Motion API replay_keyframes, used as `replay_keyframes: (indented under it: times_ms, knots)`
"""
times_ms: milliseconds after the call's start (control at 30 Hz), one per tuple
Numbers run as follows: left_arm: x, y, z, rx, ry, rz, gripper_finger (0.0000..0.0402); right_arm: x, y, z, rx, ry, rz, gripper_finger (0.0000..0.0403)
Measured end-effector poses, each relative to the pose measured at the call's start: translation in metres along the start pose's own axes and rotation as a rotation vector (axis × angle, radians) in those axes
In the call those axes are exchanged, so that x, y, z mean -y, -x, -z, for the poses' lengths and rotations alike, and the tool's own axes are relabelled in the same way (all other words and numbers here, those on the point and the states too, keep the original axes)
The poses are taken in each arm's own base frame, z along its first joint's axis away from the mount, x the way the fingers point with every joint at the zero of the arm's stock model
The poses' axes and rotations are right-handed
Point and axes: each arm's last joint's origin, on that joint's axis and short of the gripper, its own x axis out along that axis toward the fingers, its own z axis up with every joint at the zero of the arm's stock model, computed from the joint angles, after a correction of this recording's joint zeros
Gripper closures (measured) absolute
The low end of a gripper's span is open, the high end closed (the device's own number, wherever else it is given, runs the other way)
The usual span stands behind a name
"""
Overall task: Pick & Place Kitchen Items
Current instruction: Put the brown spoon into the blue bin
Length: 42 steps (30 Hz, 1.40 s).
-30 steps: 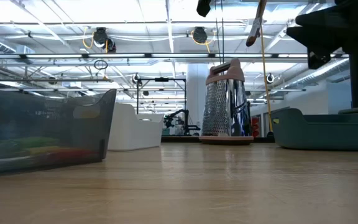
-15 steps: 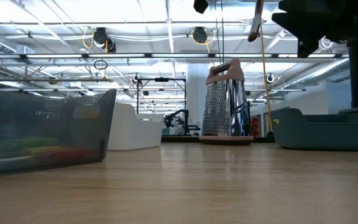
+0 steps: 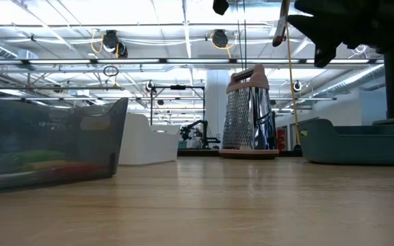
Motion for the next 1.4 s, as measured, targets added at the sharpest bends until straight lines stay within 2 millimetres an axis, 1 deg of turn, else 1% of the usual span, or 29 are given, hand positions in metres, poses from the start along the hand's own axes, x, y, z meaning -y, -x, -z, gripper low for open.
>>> replay_keyframes:
  times_ms: [133, 267, 433, 533, 700, 867, 933, 1000, 1200, 1400]
  knots:
    - [0.000, 0.000, 0.000, -0.001, -0.002, 0.000, 0.0380, 0.003, -0.005, 0.000, 0.001, -0.011, 0.019, 0.0287]
    - [0.000, 0.000, 0.000, 0.000, -0.002, -0.007, 0.0380, 0.002, -0.012, 0.000, 0.000, -0.007, -0.057, 0.0287]
    - [0.001, 0.001, 0.001, -0.004, -0.010, -0.018, 0.0380, 0.003, -0.019, 0.001, -0.007, 0.008, -0.062, 0.0287]
    - [0.001, 0.001, 0.002, -0.008, -0.014, -0.022, 0.0380, 0.006, -0.021, 0.001, -0.005, 0.015, -0.046, 0.0287]
    - [0.003, 0.002, 0.002, -0.009, -0.018, -0.019, 0.0380, 0.008, -0.021, 0.001, -0.002, 0.085, -0.042, 0.0287]
    - [0.002, 0.001, 0.002, -0.008, -0.014, -0.025, 0.0380, 0.008, -0.021, 0.001, -0.002, 0.087, -0.046, 0.0287]
    - [0.000, 0.001, 0.002, -0.004, -0.010, -0.041, 0.0380, 0.008, -0.021, 0.001, -0.002, 0.087, -0.046, 0.0294]
    - [0.000, 0.001, 0.002, -0.004, -0.009, -0.045, 0.0380, 0.008, -0.021, 0.001, -0.004, 0.084, -0.045, 0.0309]
    - [0.001, 0.001, 0.002, -0.011, -0.020, -0.025, 0.0380, 0.008, -0.021, 0.002, -0.014, 0.083, -0.042, 0.0373]
    - [0.001, 0.001, 0.004, -0.030, -0.029, -0.021, 0.0380, 0.008, -0.021, 0.003, -0.022, 0.091, -0.041, 0.0373]
